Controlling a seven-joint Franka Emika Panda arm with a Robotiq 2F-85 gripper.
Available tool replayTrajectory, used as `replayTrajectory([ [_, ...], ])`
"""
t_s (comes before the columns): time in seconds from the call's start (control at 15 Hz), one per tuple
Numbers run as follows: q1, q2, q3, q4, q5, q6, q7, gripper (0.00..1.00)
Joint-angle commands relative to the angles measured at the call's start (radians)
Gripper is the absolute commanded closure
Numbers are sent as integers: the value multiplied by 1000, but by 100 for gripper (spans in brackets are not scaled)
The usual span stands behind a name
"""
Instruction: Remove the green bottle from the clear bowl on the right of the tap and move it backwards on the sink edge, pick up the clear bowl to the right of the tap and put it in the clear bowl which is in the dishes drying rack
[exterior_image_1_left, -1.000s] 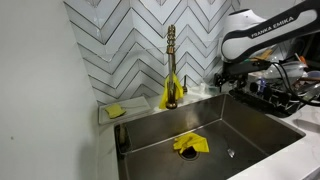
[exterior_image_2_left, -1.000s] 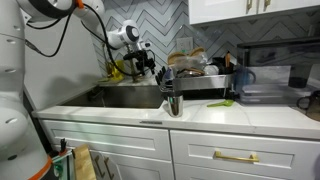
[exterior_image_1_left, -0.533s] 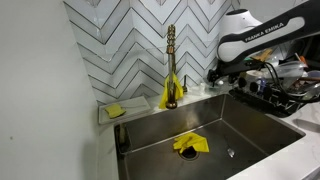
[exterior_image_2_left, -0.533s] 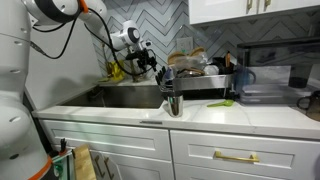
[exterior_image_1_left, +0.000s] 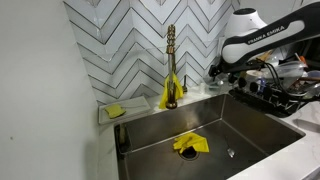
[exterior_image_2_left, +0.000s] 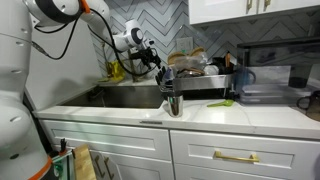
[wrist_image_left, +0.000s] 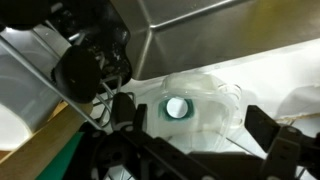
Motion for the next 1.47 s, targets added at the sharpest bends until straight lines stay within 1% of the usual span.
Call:
replayTrajectory([
  [0.0, 12, 41, -31, 22, 29, 58, 15, 0],
  [0.33, 22, 90, -41, 55, 58, 92, 8, 0],
  [0.8, 41, 130, -52, 97, 75, 73, 12, 1],
  [0.93, 44, 133, -56, 105, 76, 81, 12, 26],
  [1.07, 47, 134, -62, 113, 73, 88, 14, 36],
  [1.2, 49, 134, -67, 121, 72, 82, 16, 23],
  [1.27, 50, 135, -69, 122, 72, 76, 18, 14],
  [1.4, 51, 141, -68, 126, 82, 49, 14, 1],
])
